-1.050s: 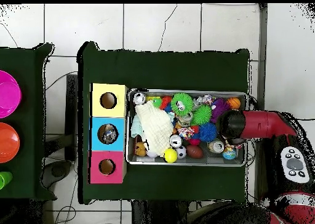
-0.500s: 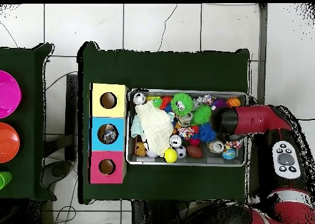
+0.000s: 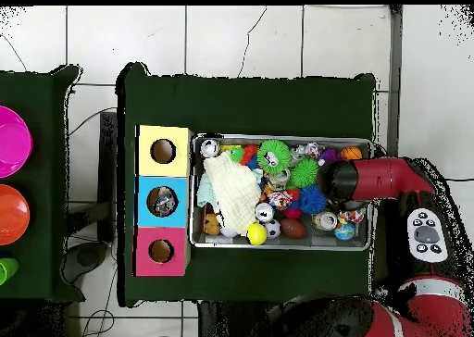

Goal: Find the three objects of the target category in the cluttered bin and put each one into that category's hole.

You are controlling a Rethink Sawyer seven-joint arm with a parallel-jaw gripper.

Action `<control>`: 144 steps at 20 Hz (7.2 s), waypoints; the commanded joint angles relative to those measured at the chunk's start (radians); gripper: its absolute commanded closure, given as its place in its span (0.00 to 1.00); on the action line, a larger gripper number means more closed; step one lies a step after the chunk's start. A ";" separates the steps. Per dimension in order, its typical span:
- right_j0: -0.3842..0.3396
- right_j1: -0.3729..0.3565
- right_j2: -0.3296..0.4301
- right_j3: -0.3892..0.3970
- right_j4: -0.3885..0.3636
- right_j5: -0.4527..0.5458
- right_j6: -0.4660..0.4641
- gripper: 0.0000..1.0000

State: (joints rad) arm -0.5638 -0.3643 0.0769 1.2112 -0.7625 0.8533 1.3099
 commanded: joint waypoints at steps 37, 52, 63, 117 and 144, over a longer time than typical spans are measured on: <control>0.002 0.255 -0.073 -0.209 0.035 0.388 -0.115 0.00; -0.021 0.259 -0.050 -0.204 0.034 0.298 -0.114 0.00; -0.248 0.085 0.212 0.136 0.135 -0.131 -0.264 0.00; -0.542 0.163 0.601 0.257 -0.104 -0.280 -0.325 0.00; -0.131 0.069 0.182 -0.009 -0.267 0.109 -0.039 0.00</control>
State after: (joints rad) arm -0.7393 -0.3242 0.3919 1.2390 -0.8921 0.8899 1.2918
